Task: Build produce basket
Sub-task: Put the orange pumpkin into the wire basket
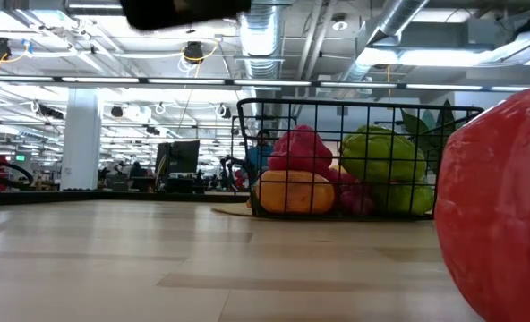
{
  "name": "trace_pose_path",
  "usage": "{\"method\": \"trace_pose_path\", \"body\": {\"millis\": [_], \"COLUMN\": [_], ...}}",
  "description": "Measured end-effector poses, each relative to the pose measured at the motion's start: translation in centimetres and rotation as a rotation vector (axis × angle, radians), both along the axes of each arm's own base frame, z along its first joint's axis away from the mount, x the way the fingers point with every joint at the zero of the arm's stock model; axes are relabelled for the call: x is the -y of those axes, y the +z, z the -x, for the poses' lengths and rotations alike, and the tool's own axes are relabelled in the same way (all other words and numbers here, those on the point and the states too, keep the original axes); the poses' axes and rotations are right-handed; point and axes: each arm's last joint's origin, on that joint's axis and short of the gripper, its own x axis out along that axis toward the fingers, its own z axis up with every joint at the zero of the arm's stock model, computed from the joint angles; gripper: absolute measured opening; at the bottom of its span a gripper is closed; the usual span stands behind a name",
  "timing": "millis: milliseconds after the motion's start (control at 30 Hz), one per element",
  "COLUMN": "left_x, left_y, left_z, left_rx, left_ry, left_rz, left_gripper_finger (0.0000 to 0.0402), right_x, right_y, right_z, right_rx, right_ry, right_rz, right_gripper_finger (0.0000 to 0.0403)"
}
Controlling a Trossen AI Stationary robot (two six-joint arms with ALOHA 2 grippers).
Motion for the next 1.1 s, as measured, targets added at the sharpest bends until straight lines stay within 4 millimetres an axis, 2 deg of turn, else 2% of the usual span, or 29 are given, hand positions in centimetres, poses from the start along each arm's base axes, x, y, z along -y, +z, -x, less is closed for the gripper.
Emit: {"method": "trace_pose_path", "body": {"millis": [233,467,900,1100], "left_x": [1.3,0.8,-2.5,-5.2], "left_y": [-3.2,-3.7,-3.6,-3.8], "left_z": [-1.9,-4.1,-6.9,-7.8], "left_rx": [0.046,0.154,0.243,0.228], "left_ry": [-0.019,-0.03,0.035,0.1], "left_rz": [0.097,0.172,0.167,0.089], "left_gripper_finger": [0.0,0.0,0.0,0.0], "right_x": [-0.2,-0.2,-0.2,-0.2], "right_y": [0.0,0.0,0.0,0.0], "right_z": [0.2,0.2,0.2,0.2], "right_rx": [-0.001,-0.004,-0.007,-0.008], "right_ry": [0.011,0.016,0.029,0.032], "right_rz": [0.0,0.0,0.008,0.009], "right_gripper_finger": [0.0003,0.0002,0.0003,0.0007]}}
